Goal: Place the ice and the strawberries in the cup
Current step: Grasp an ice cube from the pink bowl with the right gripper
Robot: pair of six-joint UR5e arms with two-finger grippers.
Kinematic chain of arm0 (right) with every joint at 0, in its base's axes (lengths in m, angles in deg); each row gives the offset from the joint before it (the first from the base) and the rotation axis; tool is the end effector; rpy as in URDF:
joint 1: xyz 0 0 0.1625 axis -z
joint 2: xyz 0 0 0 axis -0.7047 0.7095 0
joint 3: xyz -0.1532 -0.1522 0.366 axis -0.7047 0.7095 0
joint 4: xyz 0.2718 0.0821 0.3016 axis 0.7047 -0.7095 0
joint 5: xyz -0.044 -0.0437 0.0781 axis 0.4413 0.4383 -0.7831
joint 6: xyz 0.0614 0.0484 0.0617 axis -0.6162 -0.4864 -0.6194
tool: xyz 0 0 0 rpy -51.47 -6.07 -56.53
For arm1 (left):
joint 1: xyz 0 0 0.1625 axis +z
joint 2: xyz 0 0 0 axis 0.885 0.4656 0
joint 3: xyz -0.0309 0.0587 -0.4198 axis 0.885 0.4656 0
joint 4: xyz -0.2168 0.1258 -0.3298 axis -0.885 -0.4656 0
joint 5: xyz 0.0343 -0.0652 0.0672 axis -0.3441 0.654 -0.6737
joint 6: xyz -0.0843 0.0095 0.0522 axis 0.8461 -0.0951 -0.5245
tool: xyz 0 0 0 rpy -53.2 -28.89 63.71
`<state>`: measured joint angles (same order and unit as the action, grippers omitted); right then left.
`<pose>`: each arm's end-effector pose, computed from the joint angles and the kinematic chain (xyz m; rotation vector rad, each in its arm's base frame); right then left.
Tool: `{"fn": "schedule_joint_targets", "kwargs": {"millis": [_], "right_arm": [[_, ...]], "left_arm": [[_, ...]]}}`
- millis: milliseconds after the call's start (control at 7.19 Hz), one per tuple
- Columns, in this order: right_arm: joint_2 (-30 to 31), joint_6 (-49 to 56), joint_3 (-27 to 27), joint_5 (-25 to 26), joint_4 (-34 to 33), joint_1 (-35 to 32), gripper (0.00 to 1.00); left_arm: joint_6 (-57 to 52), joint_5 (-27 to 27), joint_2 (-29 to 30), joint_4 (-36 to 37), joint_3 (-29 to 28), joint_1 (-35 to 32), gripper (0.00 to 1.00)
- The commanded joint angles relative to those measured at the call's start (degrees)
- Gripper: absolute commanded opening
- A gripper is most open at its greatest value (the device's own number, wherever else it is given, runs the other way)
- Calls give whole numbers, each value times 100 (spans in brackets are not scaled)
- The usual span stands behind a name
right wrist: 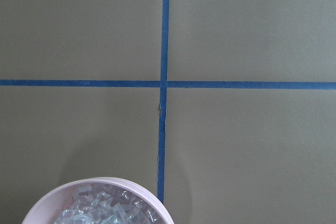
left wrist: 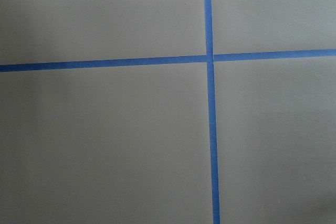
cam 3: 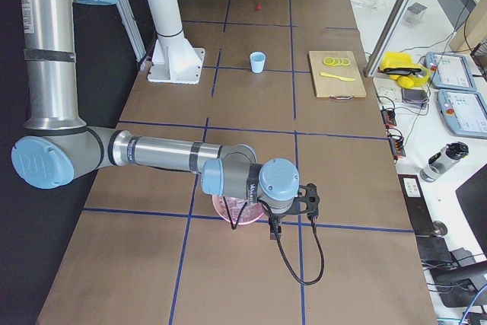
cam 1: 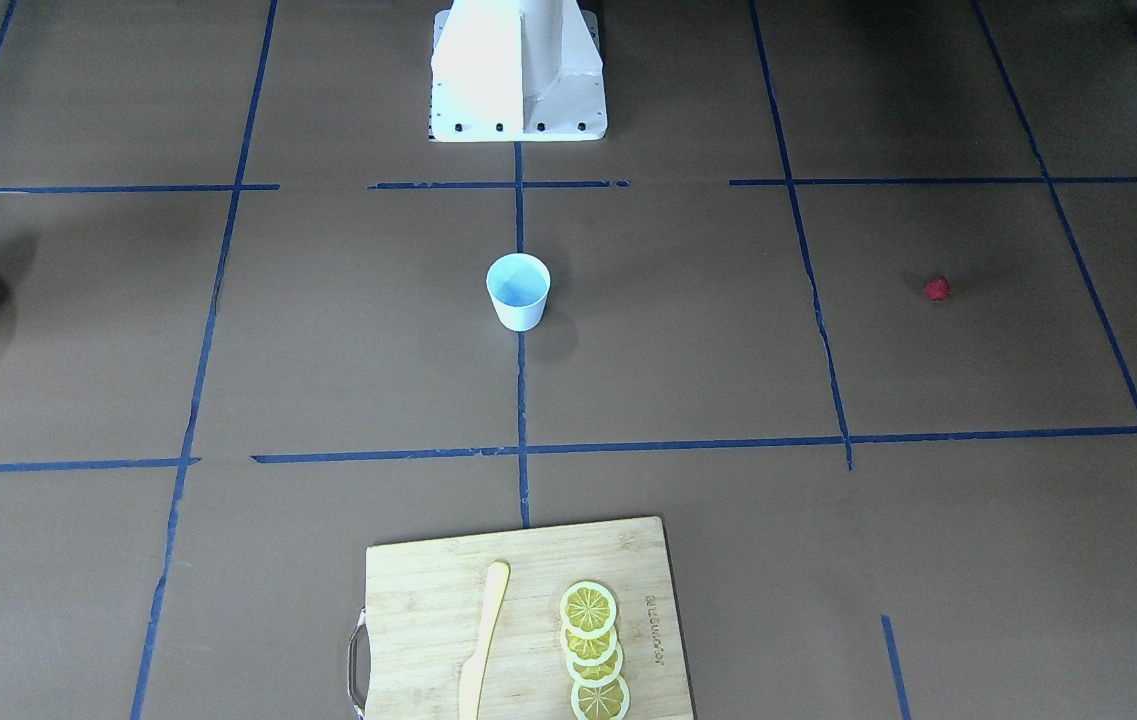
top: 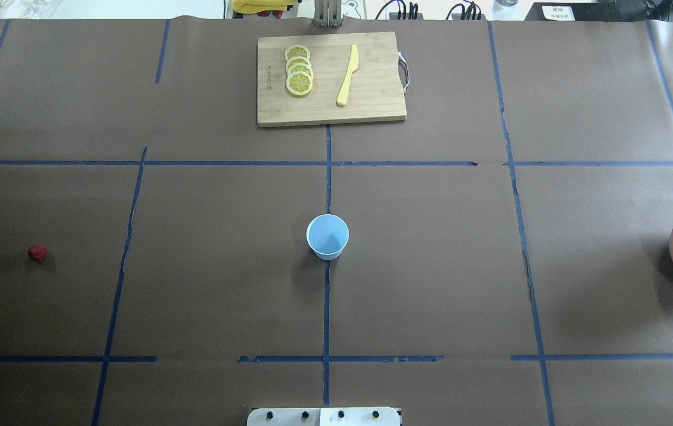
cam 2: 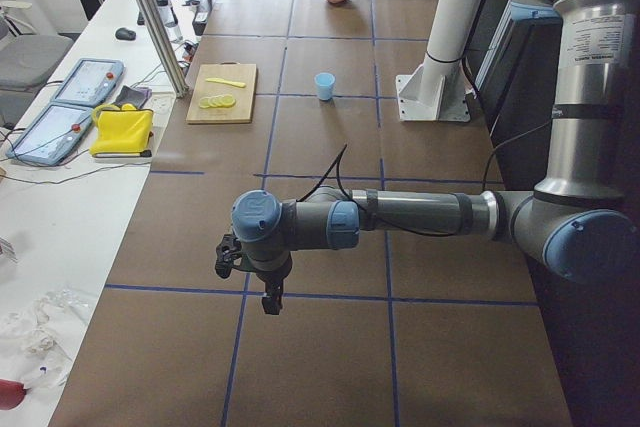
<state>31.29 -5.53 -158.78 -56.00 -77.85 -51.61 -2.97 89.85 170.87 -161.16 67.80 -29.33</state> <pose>0.1098 -0.4746 0.6689 0.0672 -0.8860 0.0172 -0.0762 -0.4855 0.6524 0.0109 0.7875 0.0573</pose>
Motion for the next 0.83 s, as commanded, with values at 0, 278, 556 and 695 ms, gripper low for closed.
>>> {"fn": "schedule_joint_targets", "kwargs": {"millis": [0,278,556,695], "right_arm": [[-5,-3,-27,0,0,0,99],[-5,-3,-27,0,0,0,99],[-13,6,-262,-9,0,0,99],[-14,-3,-604,17,-43,17,99]], "left_arm": [[3,-6,33,9,0,0,100],[3,-6,76,9,9,0,100],[3,-6,85,0,17,0,100],[-6,-6,85,9,26,0,100]]}}
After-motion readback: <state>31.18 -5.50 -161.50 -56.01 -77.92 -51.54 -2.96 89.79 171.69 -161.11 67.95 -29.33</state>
